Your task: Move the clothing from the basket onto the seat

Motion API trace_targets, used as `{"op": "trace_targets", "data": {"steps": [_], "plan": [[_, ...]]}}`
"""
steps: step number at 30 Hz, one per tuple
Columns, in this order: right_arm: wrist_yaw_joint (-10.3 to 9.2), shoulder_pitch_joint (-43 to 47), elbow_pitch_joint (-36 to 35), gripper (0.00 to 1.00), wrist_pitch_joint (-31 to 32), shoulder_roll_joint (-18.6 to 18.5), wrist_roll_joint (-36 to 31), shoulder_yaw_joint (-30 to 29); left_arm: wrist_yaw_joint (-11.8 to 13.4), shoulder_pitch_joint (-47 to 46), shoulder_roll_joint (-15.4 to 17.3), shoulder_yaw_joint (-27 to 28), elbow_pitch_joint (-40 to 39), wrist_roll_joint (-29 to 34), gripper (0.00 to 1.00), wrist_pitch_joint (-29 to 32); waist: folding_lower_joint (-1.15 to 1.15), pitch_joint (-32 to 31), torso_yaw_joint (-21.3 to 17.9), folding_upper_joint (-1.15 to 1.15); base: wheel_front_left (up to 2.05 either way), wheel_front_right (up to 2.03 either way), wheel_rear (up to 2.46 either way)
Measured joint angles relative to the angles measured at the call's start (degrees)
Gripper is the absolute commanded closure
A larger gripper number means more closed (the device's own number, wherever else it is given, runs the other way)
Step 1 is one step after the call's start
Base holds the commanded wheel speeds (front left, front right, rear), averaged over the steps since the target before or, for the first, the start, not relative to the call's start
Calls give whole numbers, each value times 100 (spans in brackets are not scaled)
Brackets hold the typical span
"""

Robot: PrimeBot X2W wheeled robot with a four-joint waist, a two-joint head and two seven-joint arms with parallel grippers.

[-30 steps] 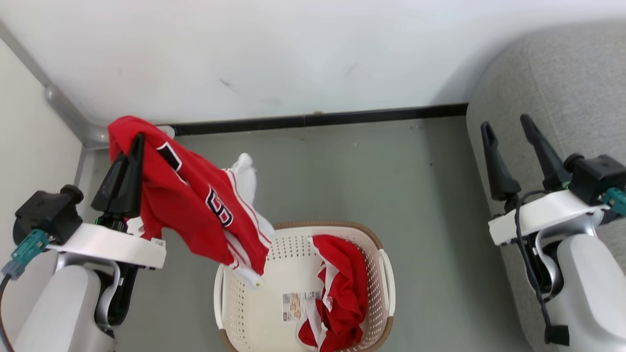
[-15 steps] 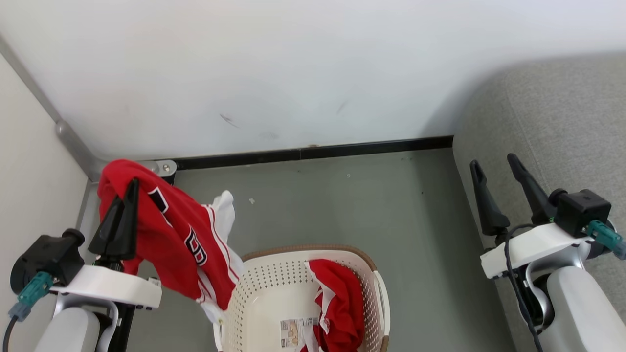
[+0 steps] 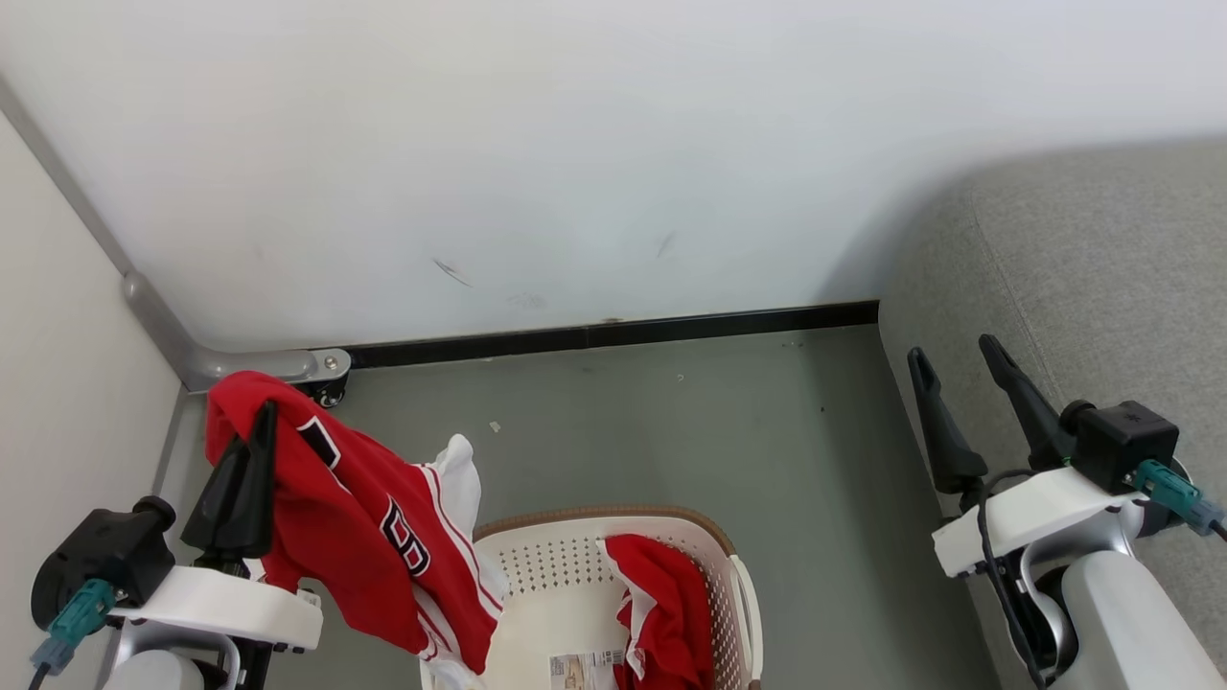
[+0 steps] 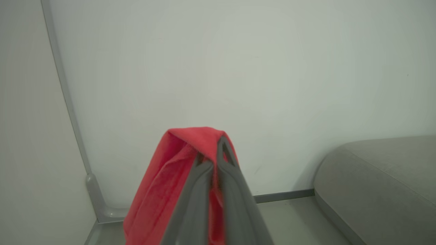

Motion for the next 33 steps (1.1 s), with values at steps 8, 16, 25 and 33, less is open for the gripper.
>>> {"op": "trace_targets", "data": {"steps": [8,16,25,33], "plan": [[0,110,-7,0,0,12,1,68,-9,94,-54,74,-65,38,100,0,0,-30,11,0,0,0,0],[0,106,-20,0,0,18,156,612,-105,84,-78,31,-253,168,100,0,0,-39,37,0,0,0,0],[0,37,-20,0,0,27,356,1740,-216,-411,-164,-237,-497,299,100,-1,0,-60,71,0,0,0,0],[0,-264,-8,0,1,26,694,2861,-311,-852,-298,-713,-553,398,100,-1,0,-94,84,0,0,0,0]]}}
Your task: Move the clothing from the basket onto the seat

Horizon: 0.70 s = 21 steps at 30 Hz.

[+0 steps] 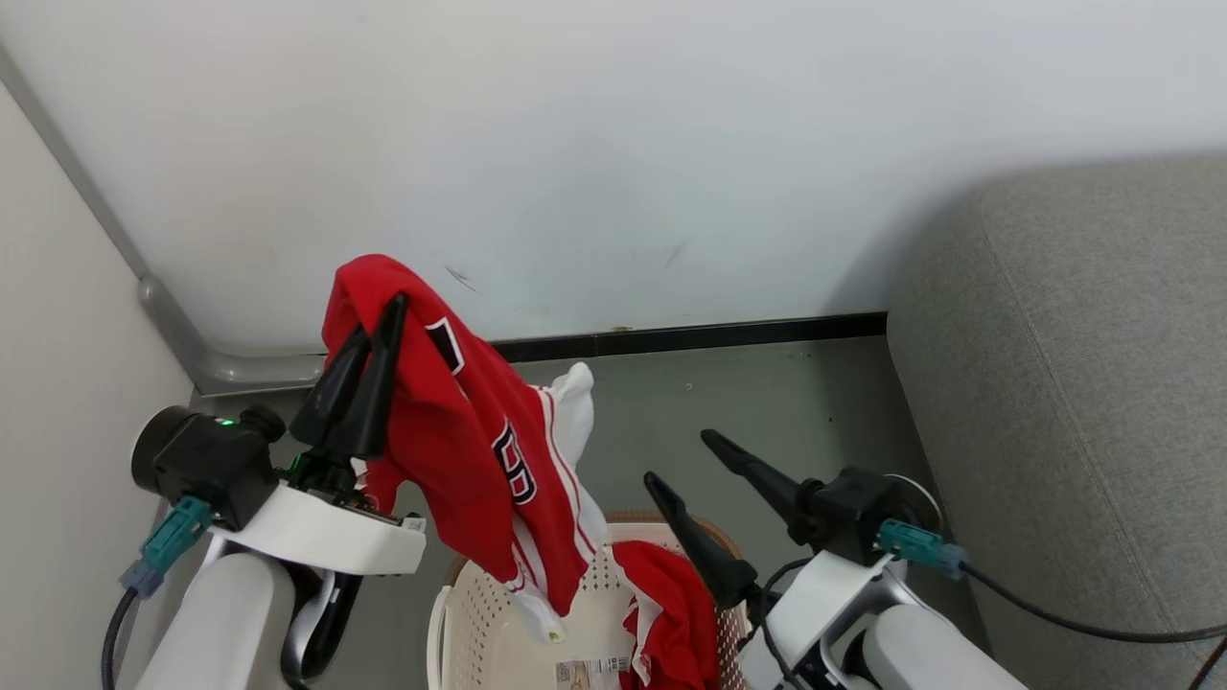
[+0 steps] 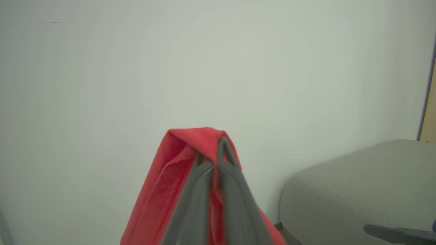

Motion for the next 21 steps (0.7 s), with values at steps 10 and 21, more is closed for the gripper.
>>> {"op": "trace_targets", "data": {"steps": [10,21], "plan": [[0,-394,52,0,-1,-2,445,1021,-54,-496,-298,-470,-100,34,100,25,0,-38,-12,0,0,0,0],[0,-724,204,0,0,-27,527,1001,-101,-729,-409,-970,-249,42,100,188,0,2,-13,0,0,0,0]]}}
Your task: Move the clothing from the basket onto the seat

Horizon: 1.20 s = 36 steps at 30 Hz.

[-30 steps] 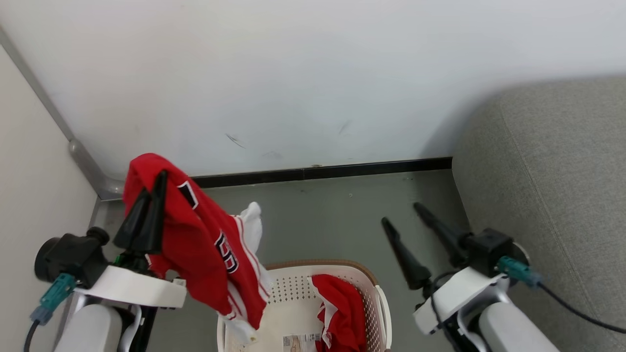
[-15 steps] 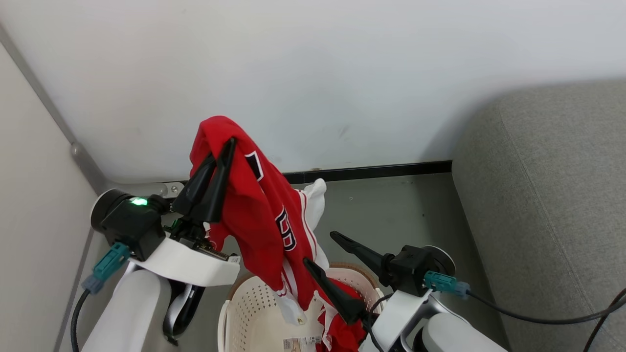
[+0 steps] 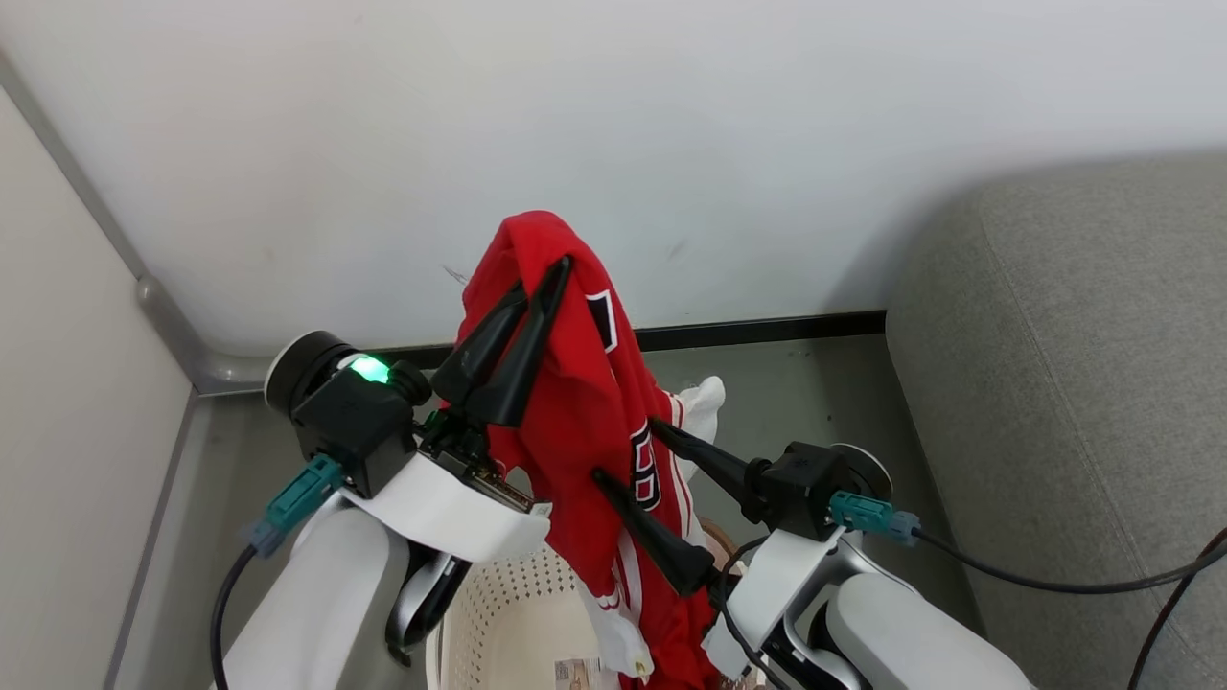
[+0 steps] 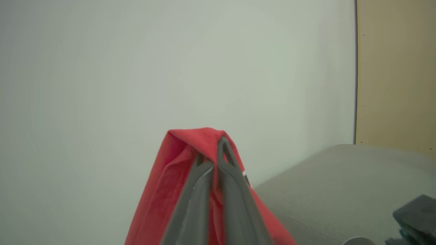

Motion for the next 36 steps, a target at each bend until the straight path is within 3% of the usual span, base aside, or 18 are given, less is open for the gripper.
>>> {"op": "trace_targets", "data": {"steps": [5,6,7,15,20,22,23,26,28,29,36], "plan": [[0,-88,0,0,-1,-1,5,31,0,-74,-53,-176,-94,0,100,71,0,50,7,0,0,0,0],[0,-124,1,65,-1,-1,32,45,0,-94,-54,-201,-104,0,100,82,0,60,8,0,0,0,0],[0,-149,0,100,-1,0,44,51,-1,-107,-58,-212,-119,0,100,97,0,69,8,0,0,0,0],[0,-275,62,100,-1,-44,44,141,-40,-110,-58,-176,-122,9,100,143,0,147,-12,0,0,0,0],[0,-296,42,100,0,-96,45,67,70,-109,-49,26,-16,40,100,142,0,202,-36,0,0,0,0],[0,-367,31,100,-1,-115,54,41,123,-107,-24,135,89,38,74,142,0,219,-50,0,0,0,0],[0,-392,16,100,-1,-122,79,23,154,-102,0,194,151,35,66,142,0,227,-58,0,0,0,0],[0,-408,-1,100,-1,-141,103,4,221,-58,83,355,352,-35,51,141,0,242,-83,0,0,0,0],[0,-408,-12,100,-1,-157,105,-35,252,20,96,435,500,-119,5,142,0,252,-100,0,0,0,0],[0,-409,-15,100,0,-166,114,-59,260,68,92,460,581,-164,0,143,0,256,-108,0,0,0,0],[0,-400,-21,100,0,-216,167,-292,314,289,114,628,1010,-290,0,191,0,285,-147,0,0,0,0]]}}
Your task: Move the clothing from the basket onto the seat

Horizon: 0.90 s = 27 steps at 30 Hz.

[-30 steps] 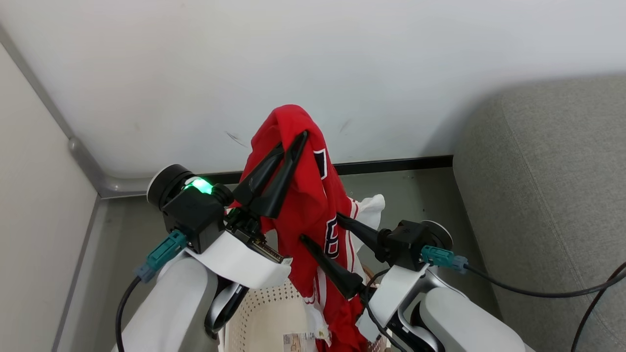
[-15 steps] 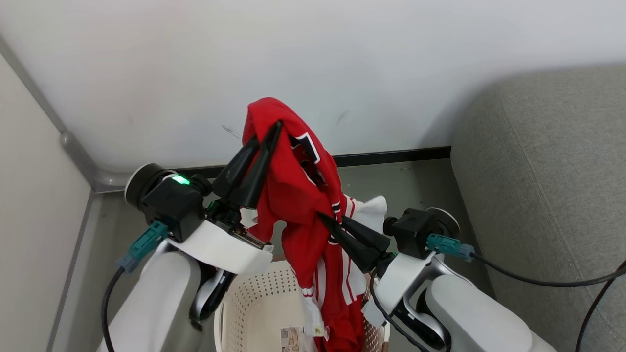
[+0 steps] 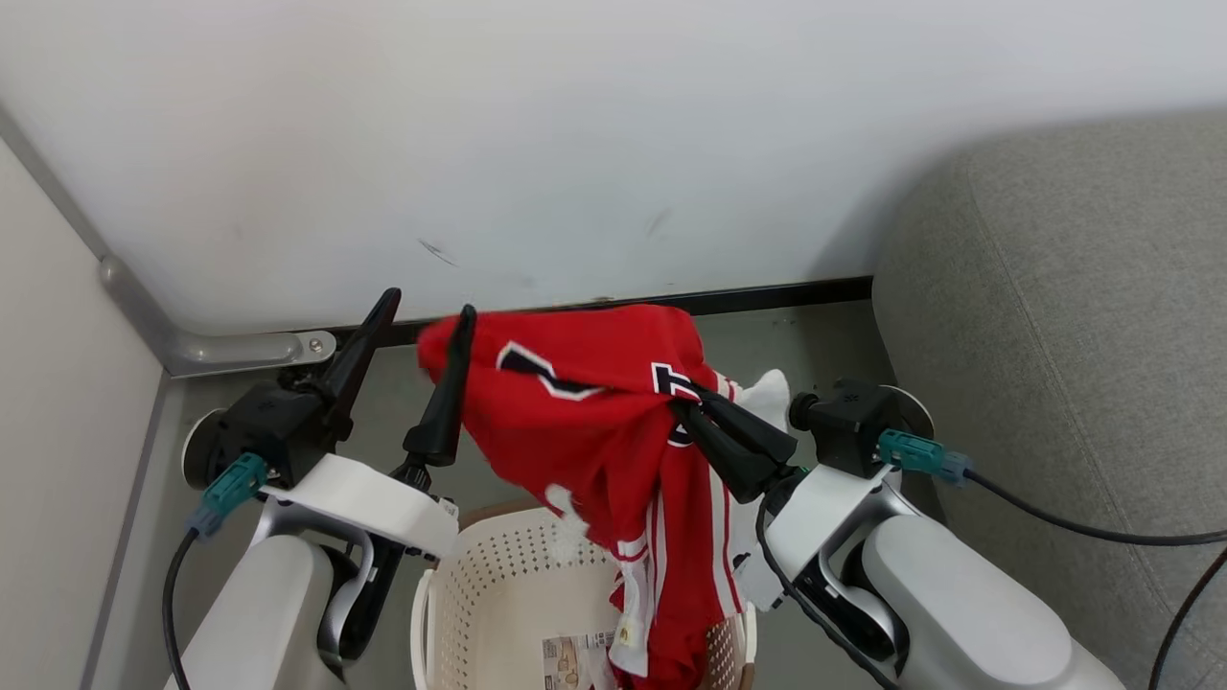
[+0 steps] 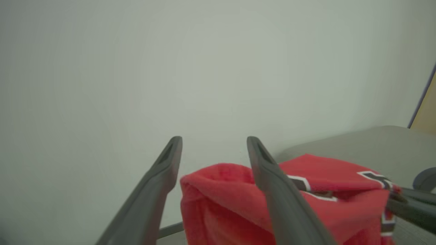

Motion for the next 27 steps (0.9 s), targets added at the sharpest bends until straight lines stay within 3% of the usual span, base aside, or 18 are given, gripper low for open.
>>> {"op": "trace_targets", "data": {"steps": [9,17,27], "plan": [[0,67,-13,100,0,-112,23,-291,134,285,355,319,264,-22,0,-48,0,15,-47,0,0,0,0],[0,352,-116,100,0,-333,-16,-889,259,605,603,637,405,18,0,-177,0,-5,-59,0,0,0,0],[0,797,-315,100,0,-432,-83,-1544,302,1024,668,880,493,24,0,-312,0,-82,-58,0,0,0,0]]}}
